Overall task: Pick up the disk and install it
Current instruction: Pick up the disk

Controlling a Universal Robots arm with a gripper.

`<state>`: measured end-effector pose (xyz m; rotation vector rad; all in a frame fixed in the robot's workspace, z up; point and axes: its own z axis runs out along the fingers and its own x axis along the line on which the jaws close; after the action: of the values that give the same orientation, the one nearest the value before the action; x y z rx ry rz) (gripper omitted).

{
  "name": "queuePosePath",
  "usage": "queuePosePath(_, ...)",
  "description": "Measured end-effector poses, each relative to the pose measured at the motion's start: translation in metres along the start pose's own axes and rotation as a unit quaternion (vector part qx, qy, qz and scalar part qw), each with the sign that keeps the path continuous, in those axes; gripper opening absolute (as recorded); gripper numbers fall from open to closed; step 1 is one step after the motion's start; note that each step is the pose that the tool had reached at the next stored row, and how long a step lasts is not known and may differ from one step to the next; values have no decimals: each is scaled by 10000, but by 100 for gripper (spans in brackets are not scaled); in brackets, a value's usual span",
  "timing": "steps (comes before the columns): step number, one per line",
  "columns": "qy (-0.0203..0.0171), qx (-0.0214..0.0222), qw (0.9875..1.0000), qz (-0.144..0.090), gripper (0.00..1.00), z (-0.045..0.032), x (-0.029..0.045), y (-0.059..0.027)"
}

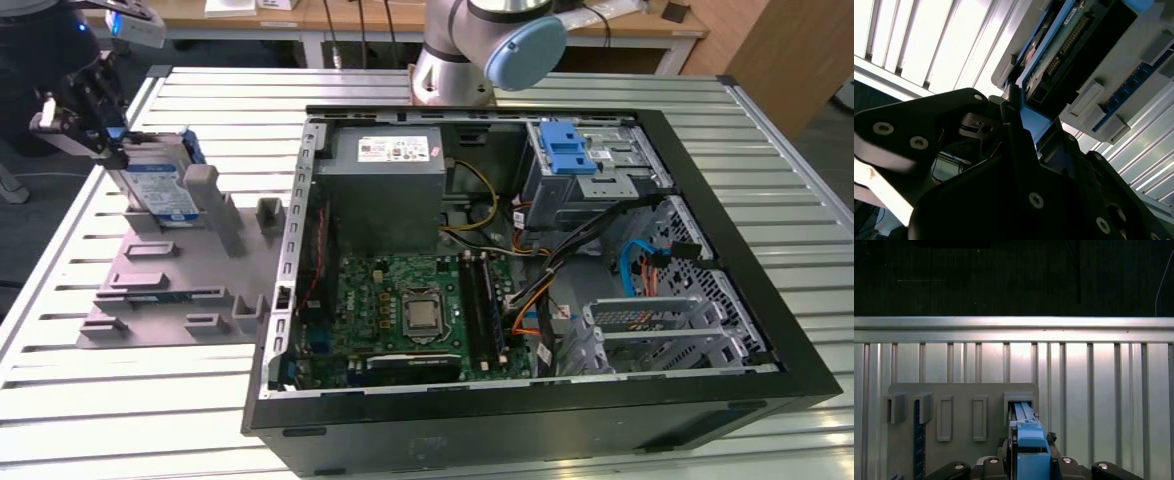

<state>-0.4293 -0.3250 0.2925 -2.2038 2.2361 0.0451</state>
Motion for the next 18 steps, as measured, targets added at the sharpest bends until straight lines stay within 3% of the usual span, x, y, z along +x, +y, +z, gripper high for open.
queuePosePath(8,1,1,10000,0,36,1,0,0)
queuePosePath(11,3,3,10000,0,38,8,0,-1)
queuePosePath(12,3,3,10000,0,44,14,0,-1)
queuePosePath(18,9,0,10000,0,42,26,0,-1)
